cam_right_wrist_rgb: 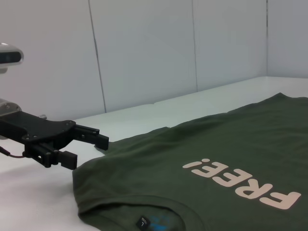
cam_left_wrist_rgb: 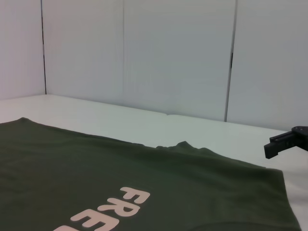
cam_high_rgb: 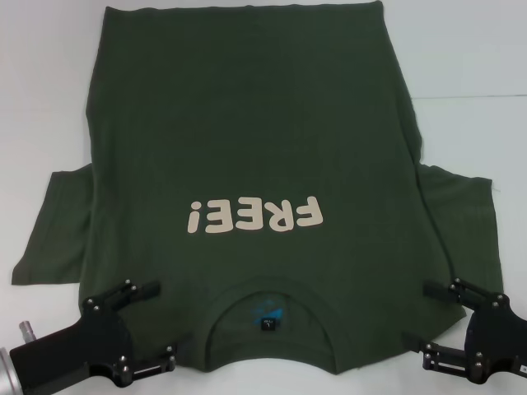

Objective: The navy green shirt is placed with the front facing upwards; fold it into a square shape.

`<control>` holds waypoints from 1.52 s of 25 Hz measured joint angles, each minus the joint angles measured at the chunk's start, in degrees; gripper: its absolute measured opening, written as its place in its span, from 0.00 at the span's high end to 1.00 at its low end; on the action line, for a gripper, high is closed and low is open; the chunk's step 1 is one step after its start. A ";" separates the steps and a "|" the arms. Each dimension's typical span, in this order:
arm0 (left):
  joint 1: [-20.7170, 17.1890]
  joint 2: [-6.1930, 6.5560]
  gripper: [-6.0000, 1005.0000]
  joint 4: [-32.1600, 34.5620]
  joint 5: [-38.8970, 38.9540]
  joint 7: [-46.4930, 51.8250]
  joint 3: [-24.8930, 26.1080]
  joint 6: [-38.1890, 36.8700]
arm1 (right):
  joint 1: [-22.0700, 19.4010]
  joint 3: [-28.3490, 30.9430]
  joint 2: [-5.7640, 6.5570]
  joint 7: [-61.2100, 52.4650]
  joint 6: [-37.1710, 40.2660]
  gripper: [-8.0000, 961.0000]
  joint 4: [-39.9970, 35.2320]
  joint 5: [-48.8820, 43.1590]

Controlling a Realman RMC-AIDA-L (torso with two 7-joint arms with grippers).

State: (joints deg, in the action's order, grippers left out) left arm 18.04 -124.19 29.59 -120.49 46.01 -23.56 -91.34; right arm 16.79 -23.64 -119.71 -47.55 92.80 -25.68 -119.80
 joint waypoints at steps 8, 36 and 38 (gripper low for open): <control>-0.18 0.01 0.12 0.12 -0.04 -0.04 0.02 0.32 | 0.26 -0.01 0.00 0.00 0.01 0.08 0.46 0.01; 15.62 13.38 0.13 19.01 -30.08 91.58 7.12 -0.95 | -0.01 0.07 0.09 -0.74 0.56 0.08 0.03 0.00; 16.01 13.39 0.13 18.52 -31.13 92.09 5.93 1.45 | 0.02 0.02 0.09 -0.80 0.56 0.08 0.00 0.00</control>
State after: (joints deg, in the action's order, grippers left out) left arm 34.05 -110.80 48.11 -151.63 138.10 -17.64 -89.89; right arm 16.81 -23.61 -119.61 -48.35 93.36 -25.68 -119.80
